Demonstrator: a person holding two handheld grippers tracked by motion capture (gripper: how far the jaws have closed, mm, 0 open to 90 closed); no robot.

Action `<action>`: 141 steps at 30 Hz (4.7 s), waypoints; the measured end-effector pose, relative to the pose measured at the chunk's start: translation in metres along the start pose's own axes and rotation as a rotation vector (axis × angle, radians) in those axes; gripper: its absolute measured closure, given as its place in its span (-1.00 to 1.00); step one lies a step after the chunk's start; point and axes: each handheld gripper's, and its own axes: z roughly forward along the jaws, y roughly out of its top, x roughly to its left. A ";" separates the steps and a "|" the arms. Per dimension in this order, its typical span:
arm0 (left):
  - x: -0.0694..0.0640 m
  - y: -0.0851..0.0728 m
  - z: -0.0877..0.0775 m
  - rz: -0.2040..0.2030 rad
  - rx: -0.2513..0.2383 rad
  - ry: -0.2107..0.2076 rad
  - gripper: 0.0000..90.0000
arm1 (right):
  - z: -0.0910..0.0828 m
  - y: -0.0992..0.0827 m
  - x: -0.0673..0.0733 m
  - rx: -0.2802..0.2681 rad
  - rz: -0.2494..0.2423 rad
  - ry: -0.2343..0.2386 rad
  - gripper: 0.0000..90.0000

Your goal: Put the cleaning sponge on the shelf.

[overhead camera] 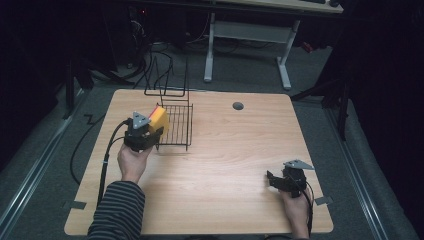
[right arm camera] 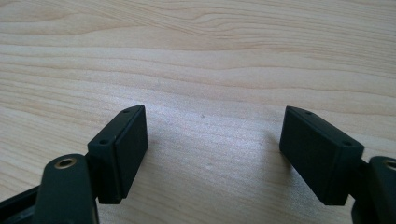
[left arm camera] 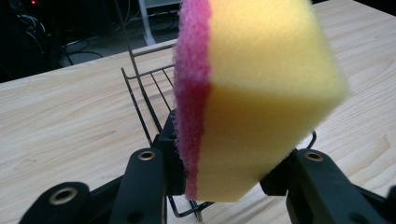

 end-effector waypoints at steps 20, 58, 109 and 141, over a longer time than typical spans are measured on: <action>0.001 -0.006 0.036 -0.005 0.056 0.030 0.35 | 0.000 0.000 0.000 0.000 0.000 0.000 -0.47; 0.001 -0.012 0.051 -0.011 0.112 0.030 0.25 | 0.000 0.000 0.000 0.000 0.000 0.000 -0.47; 0.007 -0.025 -0.010 -0.038 0.058 -0.007 -0.46 | 0.000 0.000 0.000 0.000 0.001 0.000 -0.47; 0.012 -0.073 -0.055 -0.116 0.047 -0.044 -0.42 | 0.000 0.000 0.000 0.000 0.000 0.000 -0.47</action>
